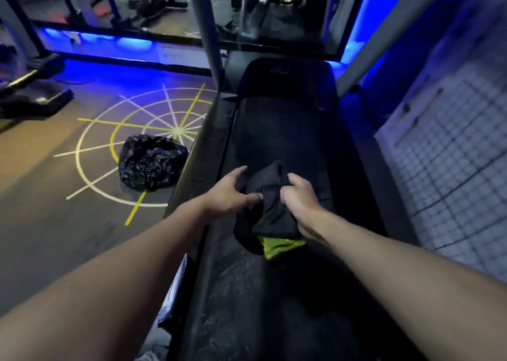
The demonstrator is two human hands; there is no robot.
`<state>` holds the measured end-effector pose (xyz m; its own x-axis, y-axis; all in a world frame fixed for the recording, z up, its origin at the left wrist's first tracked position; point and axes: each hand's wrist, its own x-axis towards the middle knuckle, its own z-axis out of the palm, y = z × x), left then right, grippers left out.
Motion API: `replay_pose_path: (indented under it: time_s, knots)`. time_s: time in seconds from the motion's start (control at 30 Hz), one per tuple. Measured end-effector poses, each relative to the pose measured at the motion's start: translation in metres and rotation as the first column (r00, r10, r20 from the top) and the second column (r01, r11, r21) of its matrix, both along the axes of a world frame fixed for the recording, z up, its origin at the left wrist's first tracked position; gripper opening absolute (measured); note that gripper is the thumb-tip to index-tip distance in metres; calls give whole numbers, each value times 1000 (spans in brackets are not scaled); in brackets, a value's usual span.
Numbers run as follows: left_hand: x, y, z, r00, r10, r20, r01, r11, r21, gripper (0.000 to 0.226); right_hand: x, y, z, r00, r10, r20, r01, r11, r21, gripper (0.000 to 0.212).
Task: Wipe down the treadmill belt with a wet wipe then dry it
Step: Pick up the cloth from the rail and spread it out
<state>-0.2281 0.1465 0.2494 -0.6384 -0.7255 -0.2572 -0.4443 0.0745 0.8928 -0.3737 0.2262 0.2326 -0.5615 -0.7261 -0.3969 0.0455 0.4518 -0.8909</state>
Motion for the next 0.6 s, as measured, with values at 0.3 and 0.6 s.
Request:
replay_pose_path:
  time_s: [0.3,0.6]
  knots:
    - [-9,24,230,998,-22,-56,32,984,174,7,-21,34,254,937,315,-148,-302,948,103,23]
    - [-45,-2,255,903,304,-304,-238,942,236,21,-61,6,288,977,197,-87,-186,975,118,123]
